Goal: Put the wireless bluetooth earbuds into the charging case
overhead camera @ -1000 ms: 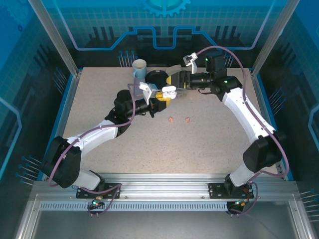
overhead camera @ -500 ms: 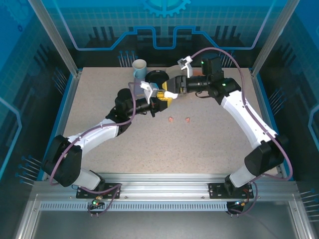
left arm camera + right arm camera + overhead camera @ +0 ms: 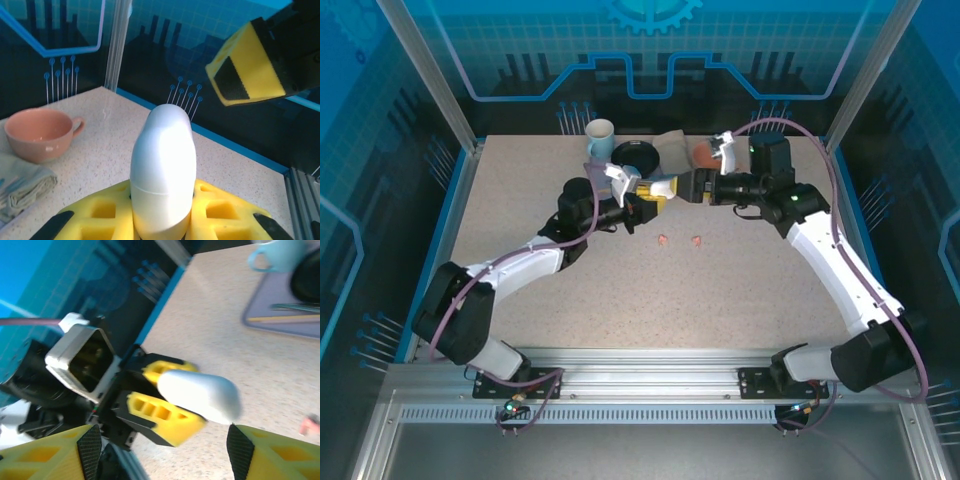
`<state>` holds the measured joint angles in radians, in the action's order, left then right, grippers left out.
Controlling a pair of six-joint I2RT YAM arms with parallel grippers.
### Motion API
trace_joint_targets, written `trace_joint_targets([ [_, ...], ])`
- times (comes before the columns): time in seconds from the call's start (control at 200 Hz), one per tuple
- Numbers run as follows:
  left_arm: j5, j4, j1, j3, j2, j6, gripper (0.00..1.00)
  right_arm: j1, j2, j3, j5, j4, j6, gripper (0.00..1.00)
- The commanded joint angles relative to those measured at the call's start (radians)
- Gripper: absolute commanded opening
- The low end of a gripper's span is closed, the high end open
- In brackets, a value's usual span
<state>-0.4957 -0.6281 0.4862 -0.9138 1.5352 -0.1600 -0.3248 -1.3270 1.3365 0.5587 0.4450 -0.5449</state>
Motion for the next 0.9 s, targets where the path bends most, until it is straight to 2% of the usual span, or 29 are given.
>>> trace_joint_targets([
  [0.0, 0.064, 0.038, -0.007, -0.006, 0.043, -0.143, 0.00, 0.028, 0.045, -0.046, -0.110, 0.000, -0.049, 0.70],
  [0.175, 0.174, 0.201, -0.013, -0.012, 0.107, -0.261, 0.00, 0.030, 0.065, -0.115, -0.184, 0.028, -0.059, 0.70],
  [0.255, 0.186, 0.303, -0.042, -0.043, 0.153, -0.335, 0.00, 0.029, 0.069, -0.144, -0.201, 0.025, -0.067, 0.70],
  [0.36, 0.128, 0.485, -0.100, -0.134, 0.257, -0.403, 0.00, 0.030, 0.067, -0.175, -0.215, 0.010, -0.085, 0.70],
  [0.585, 0.062, 0.600, -0.160, -0.231, 0.415, -0.432, 0.00, 0.019, 0.043, -0.201, -0.231, -0.010, -0.092, 0.70],
  [0.795, 0.039, 0.745, -0.163, -0.352, 0.521, -0.407, 0.00, -0.003, 0.025, -0.203, -0.248, -0.015, -0.096, 0.70],
  [0.89, 0.065, 0.820, -0.164, -0.383, 0.530, -0.395, 0.14, -0.017, 0.017, -0.196, -0.258, -0.011, -0.098, 0.70],
])
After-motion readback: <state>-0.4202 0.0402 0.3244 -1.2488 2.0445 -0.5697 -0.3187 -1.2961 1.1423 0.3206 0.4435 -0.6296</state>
